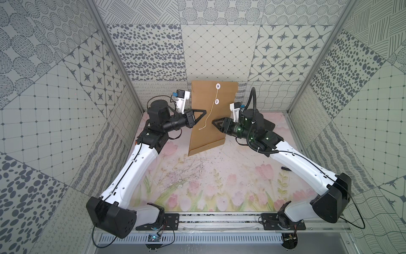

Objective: Close the mouth of the file bag
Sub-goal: Close the file bag.

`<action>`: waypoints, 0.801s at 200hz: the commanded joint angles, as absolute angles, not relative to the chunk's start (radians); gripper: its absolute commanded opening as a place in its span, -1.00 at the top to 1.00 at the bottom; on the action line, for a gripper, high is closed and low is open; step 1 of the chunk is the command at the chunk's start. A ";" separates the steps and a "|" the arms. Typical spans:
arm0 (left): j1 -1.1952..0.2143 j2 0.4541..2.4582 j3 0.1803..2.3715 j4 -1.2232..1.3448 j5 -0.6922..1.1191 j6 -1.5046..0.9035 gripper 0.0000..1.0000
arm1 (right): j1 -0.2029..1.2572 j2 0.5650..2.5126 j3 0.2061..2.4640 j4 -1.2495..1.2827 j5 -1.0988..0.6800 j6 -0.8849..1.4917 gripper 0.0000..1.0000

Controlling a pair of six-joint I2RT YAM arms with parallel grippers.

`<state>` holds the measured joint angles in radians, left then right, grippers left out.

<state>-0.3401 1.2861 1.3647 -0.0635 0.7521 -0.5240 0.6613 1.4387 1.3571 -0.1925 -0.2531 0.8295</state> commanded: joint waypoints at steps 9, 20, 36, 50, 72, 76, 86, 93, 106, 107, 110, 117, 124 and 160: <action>-0.334 1.276 1.386 0.012 0.770 -0.549 1.00 | 0.649 1.384 1.335 -0.156 -0.273 0.788 0.04; -0.334 1.276 1.384 0.015 0.765 -0.553 1.00 | 0.652 1.372 1.323 -0.101 -0.298 0.790 0.01; -0.335 1.277 1.379 0.023 0.754 -0.562 1.00 | 0.674 1.371 1.330 -0.054 -0.331 0.785 -0.06; -0.334 1.282 1.379 0.034 0.750 -0.578 1.00 | 0.706 1.378 1.334 -0.025 -0.328 0.779 -0.12; -0.338 1.282 1.379 0.043 0.738 -0.585 1.00 | 0.726 1.395 1.328 0.016 -0.333 0.798 -0.13; -0.337 1.282 1.381 0.043 0.738 -0.584 1.00 | 0.727 1.397 1.326 0.022 -0.333 0.803 -0.13; -0.337 1.282 1.382 0.042 0.737 -0.586 1.00 | 0.731 1.402 1.322 0.038 -0.335 0.811 -0.13; -0.339 1.282 1.382 0.043 0.736 -0.585 1.00 | 0.736 1.406 1.325 0.046 -0.339 0.814 -0.13; -0.339 1.283 1.382 0.038 0.735 -0.582 1.00 | 0.751 1.414 1.337 0.052 -0.342 0.814 -0.13; -0.338 1.284 1.382 0.038 0.735 -0.583 1.00 | 0.752 1.414 1.338 0.052 -0.341 0.813 -0.13; -0.339 1.283 1.381 0.038 0.735 -0.581 1.00 | 0.757 1.415 1.342 0.054 -0.341 0.812 -0.13; -0.338 1.285 1.381 0.037 0.735 -0.580 1.00 | 0.763 1.421 1.347 0.055 -0.340 0.814 -0.13; -0.338 1.285 1.380 0.039 0.735 -0.581 1.00 | 0.768 1.425 1.351 0.057 -0.337 0.815 -0.13; -0.343 1.286 1.379 0.055 0.730 -0.593 1.00 | 0.785 1.459 1.386 0.022 -0.281 0.809 -0.02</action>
<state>-0.3401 1.2869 1.3685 -0.0486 0.7403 -0.5758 0.7700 1.4288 1.3384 -0.0044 -0.3210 0.8043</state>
